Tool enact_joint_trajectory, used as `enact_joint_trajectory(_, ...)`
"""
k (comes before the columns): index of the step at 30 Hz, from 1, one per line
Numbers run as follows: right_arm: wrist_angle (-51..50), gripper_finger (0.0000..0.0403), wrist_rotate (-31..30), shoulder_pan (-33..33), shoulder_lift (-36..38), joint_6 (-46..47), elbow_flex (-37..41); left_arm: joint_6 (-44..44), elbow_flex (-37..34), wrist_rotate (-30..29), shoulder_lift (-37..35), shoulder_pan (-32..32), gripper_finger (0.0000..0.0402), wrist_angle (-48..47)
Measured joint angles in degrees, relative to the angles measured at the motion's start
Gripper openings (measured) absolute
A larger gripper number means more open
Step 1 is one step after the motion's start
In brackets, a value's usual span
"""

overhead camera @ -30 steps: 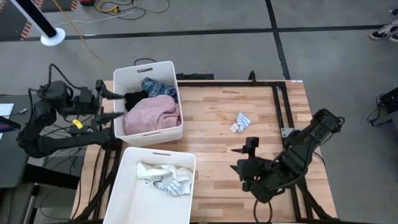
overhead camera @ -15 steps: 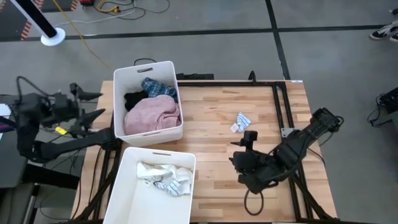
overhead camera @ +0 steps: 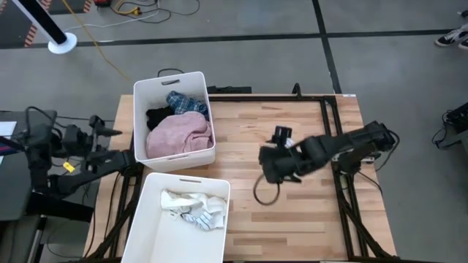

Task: Sort clothes
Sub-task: Put the white striped sock into the bottom white laundry organizer

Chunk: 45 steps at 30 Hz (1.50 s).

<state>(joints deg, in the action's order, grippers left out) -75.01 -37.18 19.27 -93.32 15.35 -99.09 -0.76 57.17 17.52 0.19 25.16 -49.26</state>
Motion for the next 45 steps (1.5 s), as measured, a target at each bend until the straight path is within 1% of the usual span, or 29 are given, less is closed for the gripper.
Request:
enact_joint_trajectory(7,0.66,0.0291,5.81,-9.02,0.0,-6.67,0.0,3.76,-5.66,9.15,0.1,5.69,0.0283,2.22)
enact_joint_trajectory(9,1.35,0.0291,7.12,-11.42,0.0,-8.9,0.0,4.7,-6.65,12.59,0.09,7.13,0.0283,3.51)
enact_joint_trajectory(13,4.37,0.0291,12.54,-16.34,0.0,-15.05,0.02,6.33,-8.13,17.88,0.08,9.4,0.0283,4.35)
enact_joint_trajectory(17,7.74,0.029,19.98,-21.57,-0.02,-20.83,0.04,7.39,-9.09,20.1,0.07,10.48,0.0283,3.47)
enact_joint_trajectory(21,8.2,0.029,24.93,-26.26,-0.02,-24.47,0.07,7.4,-9.56,20.72,0.08,10.89,0.0283,3.12)
enact_joint_trajectory(23,9.66,0.029,27.09,-28.22,0.33,-26.6,1.34,7.28,-9.54,20.87,0.07,10.89,0.0283,3.33)
enact_joint_trajectory(26,15.86,0.029,32.15,-31.21,2.75,-30.19,7.25,7.11,-9.54,20.83,0.07,10.89,0.0283,3.11)
enact_joint_trajectory(28,20.58,0.029,35.56,-33.47,4.95,-30.91,11.98,7.08,-9.54,20.84,0.07,10.89,0.0283,2.91)
enact_joint_trajectory(31,25.39,0.029,38.15,-36.37,8.9,-30.61,19.82,6.74,-9.54,20.77,0.07,10.89,0.0283,2.81)
enact_joint_trajectory(36,31.71,0.029,38.85,-38.05,17.46,-27.28,33.1,6.3,-9.51,19.83,0.07,10.89,0.0283,2.7)
enact_joint_trajectory(41,34.93,0.029,38.81,-36.25,24.5,-19.43,44.52,6.49,-9.51,19.51,0.07,10.89,0.0283,2.41)
enact_joint_trajectory(43,35.24,0.029,37.54,-34.94,25.99,-16.06,48.01,6.74,-9.51,19.4,0.07,10.89,0.0283,2.41)
enact_joint_trajectory(45,35.44,0.029,34.51,-33.71,26.74,-13.09,51.32,7.4,-9.51,18.94,0.07,10.89,0.0283,2.35)
